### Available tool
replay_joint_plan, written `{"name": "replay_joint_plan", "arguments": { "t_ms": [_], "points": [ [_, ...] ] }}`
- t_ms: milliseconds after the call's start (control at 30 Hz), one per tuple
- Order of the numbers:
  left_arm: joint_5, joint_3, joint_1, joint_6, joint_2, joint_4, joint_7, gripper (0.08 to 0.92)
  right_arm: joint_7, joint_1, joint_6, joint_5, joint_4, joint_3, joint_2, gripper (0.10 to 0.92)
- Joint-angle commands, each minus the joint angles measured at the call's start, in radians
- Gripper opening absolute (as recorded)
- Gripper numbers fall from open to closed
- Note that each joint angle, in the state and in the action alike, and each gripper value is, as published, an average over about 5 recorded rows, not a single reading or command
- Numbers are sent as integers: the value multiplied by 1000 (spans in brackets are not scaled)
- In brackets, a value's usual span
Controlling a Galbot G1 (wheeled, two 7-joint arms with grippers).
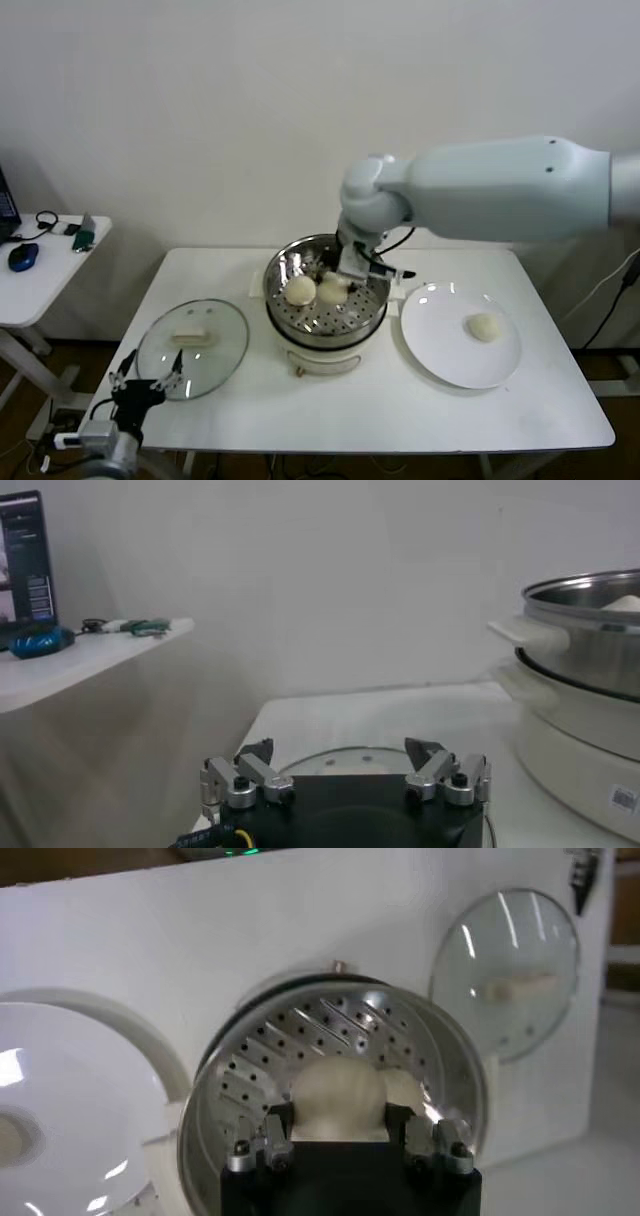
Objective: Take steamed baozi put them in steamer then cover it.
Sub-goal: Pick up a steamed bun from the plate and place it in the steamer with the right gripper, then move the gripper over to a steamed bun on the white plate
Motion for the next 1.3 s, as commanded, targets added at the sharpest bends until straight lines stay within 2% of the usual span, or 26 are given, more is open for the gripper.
{"name": "replay_joint_plan", "arguments": {
  "t_ms": [33, 467, 567, 767, 967, 1067, 1133, 1300],
  "points": [
    [1, 1, 1, -4, 0, 6, 0, 823, 41, -145, 35, -134, -28, -34, 34, 611],
    [0, 3, 4, -7, -1, 5, -1, 823, 75, -225, 35, -155, -135, 23, 63, 613],
    [0, 3, 5, -6, -1, 3, -1, 823, 69, -205, 45, -117, -136, 24, 65, 659],
    [0, 2, 8, -7, -3, 0, -1, 823, 19, -111, 66, 22, -148, 42, 31, 804],
    [1, 1, 11, -8, -1, 3, -1, 823, -107, 45, 54, 271, -215, 12, -85, 822],
    [1, 2, 7, -8, 4, 6, -1, 823, -173, 140, -49, 481, -264, -58, -171, 823],
    [-1, 2, 2, -9, 7, 7, -2, 823, -194, 177, -150, 570, -284, -104, -236, 823],
    [-4, 6, -9, -9, 11, 12, -1, 823, -194, 174, -306, 583, -322, -207, -400, 823]
  ]
}}
